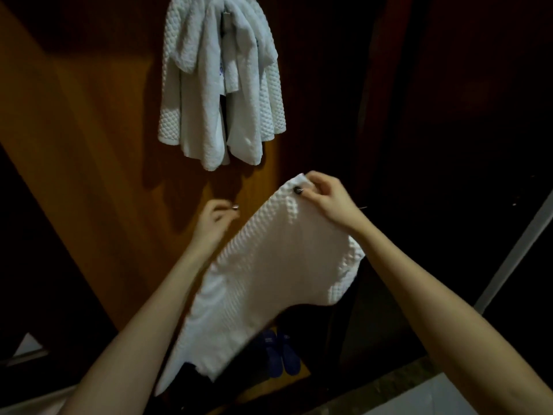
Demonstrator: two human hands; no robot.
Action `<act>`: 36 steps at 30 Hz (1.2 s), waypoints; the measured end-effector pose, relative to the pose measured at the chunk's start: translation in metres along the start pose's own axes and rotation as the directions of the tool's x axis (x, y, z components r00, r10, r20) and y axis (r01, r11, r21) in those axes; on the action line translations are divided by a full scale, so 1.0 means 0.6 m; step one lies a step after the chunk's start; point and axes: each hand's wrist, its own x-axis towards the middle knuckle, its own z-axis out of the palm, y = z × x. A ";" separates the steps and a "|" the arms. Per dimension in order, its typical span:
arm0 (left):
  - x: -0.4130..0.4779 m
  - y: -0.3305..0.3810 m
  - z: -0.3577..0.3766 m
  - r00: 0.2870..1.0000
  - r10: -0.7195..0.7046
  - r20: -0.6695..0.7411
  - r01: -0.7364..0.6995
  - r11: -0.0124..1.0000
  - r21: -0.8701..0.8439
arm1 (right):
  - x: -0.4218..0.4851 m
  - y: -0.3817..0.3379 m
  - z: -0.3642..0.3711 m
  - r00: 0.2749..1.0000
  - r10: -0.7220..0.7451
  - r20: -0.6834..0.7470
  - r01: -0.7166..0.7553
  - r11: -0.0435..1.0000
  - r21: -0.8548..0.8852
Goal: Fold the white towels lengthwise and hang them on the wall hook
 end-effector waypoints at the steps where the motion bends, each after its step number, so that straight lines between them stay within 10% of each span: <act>1: 0.000 0.018 0.012 0.983 0.063 0.171 -0.061 0.998 -0.021 | 0.010 -0.008 0.015 0.997 -0.010 0.079 0.010 1.000 -0.008; 4: 0.000 0.053 0.042 0.864 0.098 0.494 -0.081 0.995 -0.057 | 0.030 -0.023 0.039 0.977 -0.017 0.211 0.017 1.000 0.002; 14: -0.007 0.071 0.100 0.846 0.254 0.469 -0.147 0.956 -0.254 | -0.073 0.060 -0.044 0.898 0.285 0.334 -0.325 0.943 0.071; 24: -0.003 0.105 0.125 0.755 0.289 0.589 -0.196 0.956 -0.217 | -0.145 0.069 -0.107 0.965 0.180 0.192 -0.203 0.973 0.108; 36: 0.017 0.134 0.082 0.740 0.244 0.627 -0.202 0.970 -0.138 | -0.161 0.125 -0.062 0.835 0.383 0.396 -0.436 0.898 0.050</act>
